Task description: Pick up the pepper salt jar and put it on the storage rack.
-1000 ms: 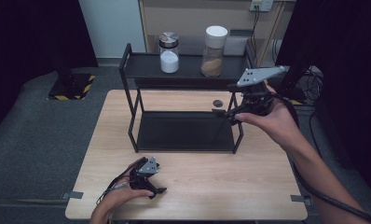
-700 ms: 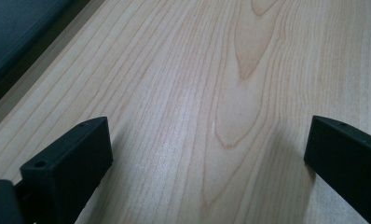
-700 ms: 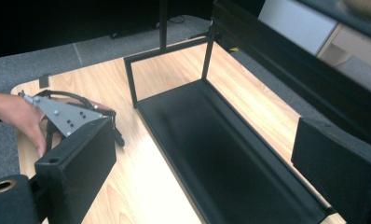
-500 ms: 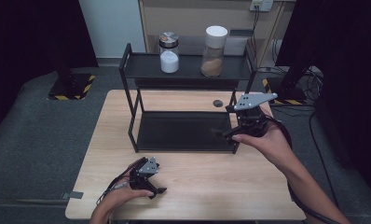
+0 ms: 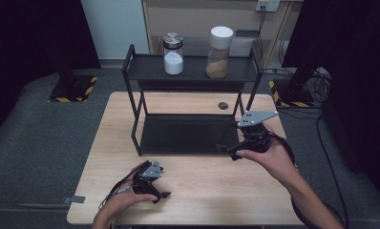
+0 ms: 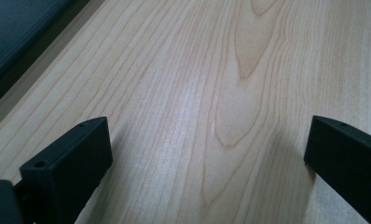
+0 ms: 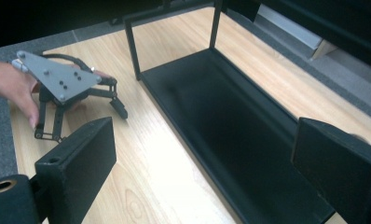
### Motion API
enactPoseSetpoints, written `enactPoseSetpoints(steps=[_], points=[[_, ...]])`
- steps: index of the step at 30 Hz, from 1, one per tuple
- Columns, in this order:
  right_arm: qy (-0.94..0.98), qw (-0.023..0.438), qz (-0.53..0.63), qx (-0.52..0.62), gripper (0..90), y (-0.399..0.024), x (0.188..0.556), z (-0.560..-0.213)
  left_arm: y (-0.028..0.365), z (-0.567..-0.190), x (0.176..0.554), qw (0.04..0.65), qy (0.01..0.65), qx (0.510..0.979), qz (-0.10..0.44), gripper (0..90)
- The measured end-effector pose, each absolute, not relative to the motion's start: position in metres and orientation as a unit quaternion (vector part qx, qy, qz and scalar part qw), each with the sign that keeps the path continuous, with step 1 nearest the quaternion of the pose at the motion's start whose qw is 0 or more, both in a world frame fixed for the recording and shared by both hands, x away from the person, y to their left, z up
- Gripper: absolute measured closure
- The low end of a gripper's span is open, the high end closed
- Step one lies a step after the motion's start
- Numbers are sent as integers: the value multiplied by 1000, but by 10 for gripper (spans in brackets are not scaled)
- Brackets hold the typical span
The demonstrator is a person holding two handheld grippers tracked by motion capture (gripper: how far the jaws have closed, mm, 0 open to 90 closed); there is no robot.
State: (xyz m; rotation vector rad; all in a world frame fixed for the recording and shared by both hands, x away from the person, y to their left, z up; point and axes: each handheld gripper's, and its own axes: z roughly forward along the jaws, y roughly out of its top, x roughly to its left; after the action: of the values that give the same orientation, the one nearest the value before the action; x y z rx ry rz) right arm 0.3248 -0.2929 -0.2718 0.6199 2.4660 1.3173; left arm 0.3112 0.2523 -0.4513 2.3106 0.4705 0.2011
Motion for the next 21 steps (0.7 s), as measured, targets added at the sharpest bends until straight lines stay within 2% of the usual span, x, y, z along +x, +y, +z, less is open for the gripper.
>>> enactPoseSetpoints(steps=[21], points=[[865,126,434,216,74,-290,317,-326,252,-451,311,378,185,904,79,0]])
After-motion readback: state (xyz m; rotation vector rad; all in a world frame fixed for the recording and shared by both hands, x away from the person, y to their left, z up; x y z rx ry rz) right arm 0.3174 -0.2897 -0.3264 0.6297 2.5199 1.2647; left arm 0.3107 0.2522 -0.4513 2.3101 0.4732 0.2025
